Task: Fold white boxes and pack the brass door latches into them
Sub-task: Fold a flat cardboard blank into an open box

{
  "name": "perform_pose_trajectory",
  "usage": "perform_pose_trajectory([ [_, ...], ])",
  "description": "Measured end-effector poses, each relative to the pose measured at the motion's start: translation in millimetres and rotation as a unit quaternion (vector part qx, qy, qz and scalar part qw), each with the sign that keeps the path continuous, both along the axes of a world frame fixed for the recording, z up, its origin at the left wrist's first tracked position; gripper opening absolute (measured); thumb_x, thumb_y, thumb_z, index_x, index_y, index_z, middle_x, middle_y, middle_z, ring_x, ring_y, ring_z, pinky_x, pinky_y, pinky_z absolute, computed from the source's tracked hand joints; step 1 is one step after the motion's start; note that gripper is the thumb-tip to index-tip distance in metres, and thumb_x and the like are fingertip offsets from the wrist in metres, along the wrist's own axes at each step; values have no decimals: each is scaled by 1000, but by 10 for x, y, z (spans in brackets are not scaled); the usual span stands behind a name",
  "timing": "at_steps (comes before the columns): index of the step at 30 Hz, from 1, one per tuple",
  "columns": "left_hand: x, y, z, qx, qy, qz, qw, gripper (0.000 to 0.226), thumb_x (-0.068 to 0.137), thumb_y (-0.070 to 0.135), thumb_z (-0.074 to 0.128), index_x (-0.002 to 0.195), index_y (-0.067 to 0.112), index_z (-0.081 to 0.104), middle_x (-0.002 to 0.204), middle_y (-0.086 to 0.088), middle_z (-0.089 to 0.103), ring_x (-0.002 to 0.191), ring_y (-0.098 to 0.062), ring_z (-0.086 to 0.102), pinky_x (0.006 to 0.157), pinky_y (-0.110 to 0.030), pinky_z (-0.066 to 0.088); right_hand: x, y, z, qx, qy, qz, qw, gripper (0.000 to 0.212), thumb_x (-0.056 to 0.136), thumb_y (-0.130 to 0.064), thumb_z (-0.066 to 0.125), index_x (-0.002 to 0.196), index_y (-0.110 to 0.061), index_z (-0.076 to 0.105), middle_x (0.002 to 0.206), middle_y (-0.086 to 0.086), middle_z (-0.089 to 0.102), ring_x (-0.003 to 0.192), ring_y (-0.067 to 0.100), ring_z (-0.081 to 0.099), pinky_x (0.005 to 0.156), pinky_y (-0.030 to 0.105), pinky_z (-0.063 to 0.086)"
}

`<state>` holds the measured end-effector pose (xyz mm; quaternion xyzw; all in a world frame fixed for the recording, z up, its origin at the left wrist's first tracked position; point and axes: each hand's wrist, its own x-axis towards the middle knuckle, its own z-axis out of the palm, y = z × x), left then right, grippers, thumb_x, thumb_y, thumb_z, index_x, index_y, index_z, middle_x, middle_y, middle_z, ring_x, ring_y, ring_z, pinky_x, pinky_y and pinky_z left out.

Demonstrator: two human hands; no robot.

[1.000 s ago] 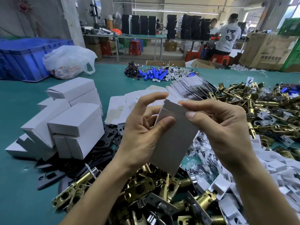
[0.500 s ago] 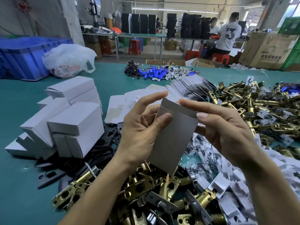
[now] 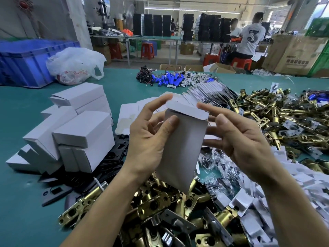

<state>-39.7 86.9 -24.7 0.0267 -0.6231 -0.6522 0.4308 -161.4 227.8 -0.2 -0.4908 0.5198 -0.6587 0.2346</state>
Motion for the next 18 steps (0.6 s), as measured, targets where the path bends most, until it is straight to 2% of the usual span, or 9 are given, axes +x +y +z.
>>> perform_pose_trajectory([
  [3,-7,10,-3,-3,-7,-1,1000,32,88,24,65,119,32,60,106,-3,77,90,-16,74,73,-29,59,6,2,12,-13,9,-30,999,26,91,-20,56,113,-16,68,106,2,75,98,19,72,75,31,60],
  [6,-6,23,-6,-9,-14,0,1000,31,87,27,67,116,33,60,107,-3,77,89,-19,74,73,-33,61,34,12,23,-8,17,-44,999,18,90,-31,68,105,-23,74,102,7,75,93,26,73,70,34,61],
  [10,5,50,2,-25,-15,-10,1000,40,87,24,67,124,32,57,107,3,77,90,-15,75,72,-27,59,89,-21,43,-29,47,-108,993,15,82,-23,76,96,-20,73,91,5,76,81,25,73,64,34,61],
  [14,-2,73,-4,-30,-10,-26,999,44,87,16,65,127,31,55,108,7,76,93,-13,74,74,-24,58,119,-21,84,-56,35,-146,987,13,82,-17,67,92,-13,74,83,0,76,69,12,72,58,23,57],
  [18,3,92,3,-30,-6,-29,999,50,87,15,65,131,35,51,115,5,75,98,-14,74,76,-23,58,127,-36,80,-59,30,-173,983,9,85,-9,70,90,-15,74,82,-2,74,68,10,71,57,24,56],
])
